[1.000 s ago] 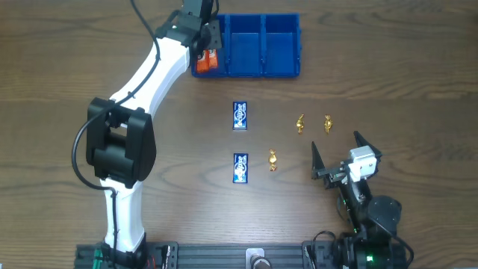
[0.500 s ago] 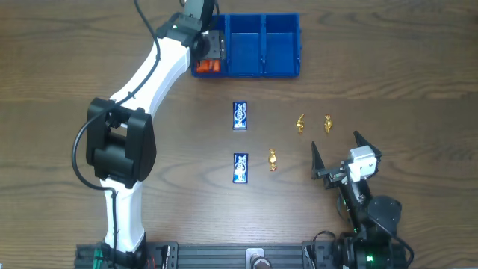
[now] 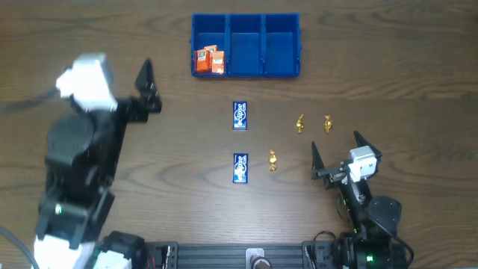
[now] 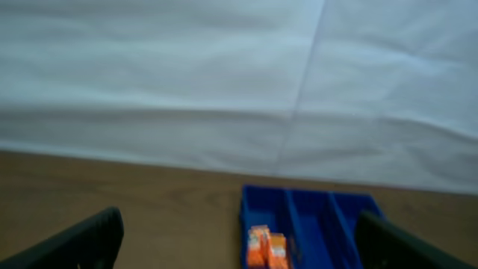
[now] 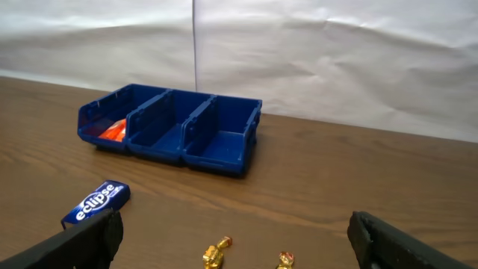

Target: Sort Candies Into Trays

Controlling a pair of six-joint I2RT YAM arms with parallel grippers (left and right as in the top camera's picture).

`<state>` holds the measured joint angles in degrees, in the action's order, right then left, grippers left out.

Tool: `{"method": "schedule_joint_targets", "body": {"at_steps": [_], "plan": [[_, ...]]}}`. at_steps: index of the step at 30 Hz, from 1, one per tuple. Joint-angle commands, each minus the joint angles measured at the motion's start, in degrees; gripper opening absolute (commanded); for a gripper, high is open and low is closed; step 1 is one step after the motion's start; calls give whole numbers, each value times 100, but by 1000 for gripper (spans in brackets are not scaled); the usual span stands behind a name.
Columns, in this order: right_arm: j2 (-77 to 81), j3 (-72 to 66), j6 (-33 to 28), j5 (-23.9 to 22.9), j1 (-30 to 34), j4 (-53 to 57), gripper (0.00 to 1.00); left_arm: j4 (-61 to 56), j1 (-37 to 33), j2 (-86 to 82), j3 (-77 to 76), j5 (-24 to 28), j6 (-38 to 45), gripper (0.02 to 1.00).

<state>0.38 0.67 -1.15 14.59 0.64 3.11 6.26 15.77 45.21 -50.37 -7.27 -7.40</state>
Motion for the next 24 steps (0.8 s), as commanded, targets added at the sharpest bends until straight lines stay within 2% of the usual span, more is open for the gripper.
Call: {"method": "schedule_joint_targets", "body": {"at_steps": [1, 4, 9, 12, 24], "plan": [[-22, -22, -83, 7, -22, 15, 998, -592, -815, -2044, 2135, 632, 376, 1000], [-22, -22, -83, 7, -22, 15, 1000, -664, -1119, -3163, 3261, 776, 413, 1000], [-22, -22, -83, 7, -22, 15, 998, -734, -1172, -4503, 4948, 800, 529, 998], [-22, -22, -83, 7, -22, 15, 998, -181, -1178, -4498, 5010, 822, 529, 998], [-22, -22, -83, 4, -22, 15, 996, -181, -1174, -4496, 5010, 820, 529, 996]]}}
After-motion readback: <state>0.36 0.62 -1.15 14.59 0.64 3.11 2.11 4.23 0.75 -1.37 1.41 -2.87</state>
